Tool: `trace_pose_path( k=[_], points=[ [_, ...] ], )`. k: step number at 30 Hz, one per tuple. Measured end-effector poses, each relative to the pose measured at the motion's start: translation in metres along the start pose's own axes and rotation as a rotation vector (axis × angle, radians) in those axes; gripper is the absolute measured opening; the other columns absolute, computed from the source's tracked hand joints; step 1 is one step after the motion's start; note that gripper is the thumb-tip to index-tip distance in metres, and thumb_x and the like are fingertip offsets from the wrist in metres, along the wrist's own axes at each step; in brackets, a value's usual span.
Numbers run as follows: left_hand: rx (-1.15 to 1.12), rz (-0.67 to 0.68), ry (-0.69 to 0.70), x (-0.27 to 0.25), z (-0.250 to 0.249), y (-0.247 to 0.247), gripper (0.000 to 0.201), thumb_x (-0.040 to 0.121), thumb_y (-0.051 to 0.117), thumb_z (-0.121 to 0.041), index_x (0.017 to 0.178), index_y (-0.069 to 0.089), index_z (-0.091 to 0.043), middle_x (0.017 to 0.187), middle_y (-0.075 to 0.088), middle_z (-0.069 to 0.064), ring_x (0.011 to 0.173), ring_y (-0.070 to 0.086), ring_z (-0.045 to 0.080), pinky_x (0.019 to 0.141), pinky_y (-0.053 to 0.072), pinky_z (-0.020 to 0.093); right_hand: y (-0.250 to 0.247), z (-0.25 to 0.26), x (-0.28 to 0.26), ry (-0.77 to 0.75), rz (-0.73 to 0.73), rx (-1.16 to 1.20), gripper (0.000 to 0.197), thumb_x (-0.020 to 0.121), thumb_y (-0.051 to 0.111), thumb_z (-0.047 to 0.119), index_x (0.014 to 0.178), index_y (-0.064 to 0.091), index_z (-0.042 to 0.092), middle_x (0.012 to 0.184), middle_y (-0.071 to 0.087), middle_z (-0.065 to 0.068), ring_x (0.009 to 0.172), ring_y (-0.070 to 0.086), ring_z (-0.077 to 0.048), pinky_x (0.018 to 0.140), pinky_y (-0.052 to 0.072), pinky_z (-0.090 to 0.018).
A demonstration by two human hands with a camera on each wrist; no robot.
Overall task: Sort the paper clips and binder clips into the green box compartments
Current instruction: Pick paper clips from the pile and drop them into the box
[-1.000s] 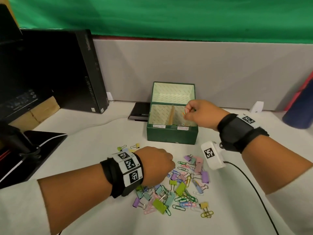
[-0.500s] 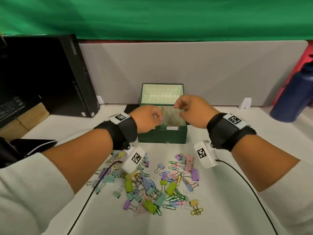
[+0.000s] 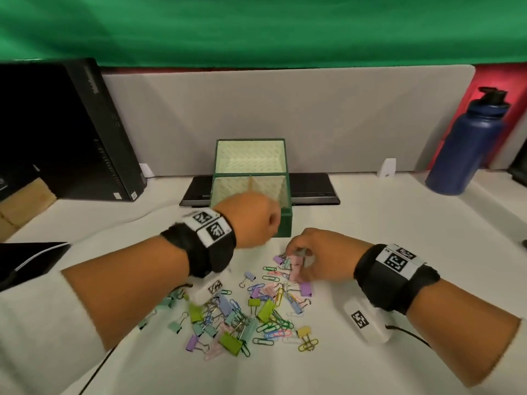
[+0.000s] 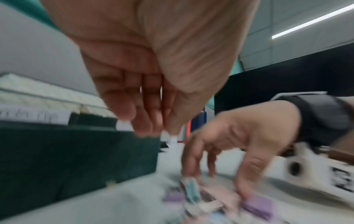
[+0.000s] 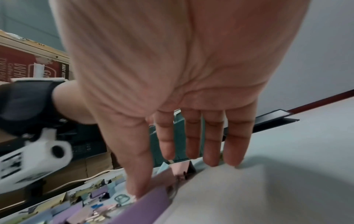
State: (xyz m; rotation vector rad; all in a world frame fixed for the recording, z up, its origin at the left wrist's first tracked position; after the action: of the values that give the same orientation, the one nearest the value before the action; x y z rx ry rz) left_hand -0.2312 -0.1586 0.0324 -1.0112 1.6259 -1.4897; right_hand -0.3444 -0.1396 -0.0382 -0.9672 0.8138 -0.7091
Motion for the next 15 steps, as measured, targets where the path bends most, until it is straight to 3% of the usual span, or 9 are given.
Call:
trace_pose_path(
  k=[2,4,7,10,15],
  points=[
    [0.028,0.224,0.031,-0.017,-0.009,0.035,0.019,0.088,0.064,-0.041,0.098,0.071,-0.027,0.091,0.067,-0.012,0.084,0.063,0.012,0.078,0.053,0.030,0.000,-0.001,-0.002,0.013,-0.006,-0.038,0.048,0.083,0.075,0.041,0.128,0.060,0.034,0.121,0.053,0.004,0.107,0.057,-0.018,0.095,0.048,-0.031],
    [0.065,0.336,0.038,-0.025,-0.011,0.060,0.032,0.084,0.068,-0.050,0.105,0.072,-0.026,0.097,0.069,-0.010,0.088,0.064,0.015,0.080,0.054,0.031,-0.002,0.000,-0.004,0.017,-0.036,-0.058,0.043,0.087,0.072,0.037,0.127,0.060,0.034,0.121,0.053,0.002,0.106,0.057,-0.019,0.093,0.049,-0.031],
    [0.146,0.325,0.054,-0.021,-0.016,0.070,0.029,0.087,0.065,-0.048,0.103,0.072,-0.024,0.097,0.069,-0.004,0.087,0.064,0.020,0.077,0.054,0.032,-0.008,0.008,-0.007,-0.039,-0.096,-0.013,0.028,0.088,0.069,0.032,0.116,0.067,0.039,0.114,0.053,0.003,0.100,0.058,-0.018,0.088,0.049,-0.029],
    [0.121,0.300,0.055,-0.019,-0.018,0.071,0.015,0.090,0.063,-0.036,0.098,0.069,-0.024,0.095,0.068,-0.004,0.086,0.062,0.020,0.071,0.049,0.028,0.002,0.011,-0.010,-0.045,-0.027,0.022,0.026,0.083,0.075,0.033,0.109,0.072,0.037,0.110,0.051,0.005,0.096,0.058,-0.014,0.089,0.051,-0.030],
    [0.021,0.302,0.056,-0.020,-0.012,0.075,0.005,0.088,0.062,-0.028,0.091,0.066,-0.025,0.091,0.065,-0.008,0.085,0.061,0.016,0.076,0.053,0.031,0.000,0.000,-0.011,0.020,-0.074,-0.027,0.010,0.086,0.069,0.029,0.095,0.067,0.032,0.109,0.051,0.003,0.086,0.059,-0.015,0.078,0.052,-0.026]
  ],
)
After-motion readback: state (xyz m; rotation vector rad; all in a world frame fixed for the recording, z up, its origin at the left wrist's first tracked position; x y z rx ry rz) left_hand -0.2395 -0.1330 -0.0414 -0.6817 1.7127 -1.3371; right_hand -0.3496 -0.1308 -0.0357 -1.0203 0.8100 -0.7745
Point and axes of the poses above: each hand's wrist, its own x-axis towards the middle knuckle, its own y-axis out of the palm, z = x × y, the point moved 9 cm from there along x, towards the middle knuckle
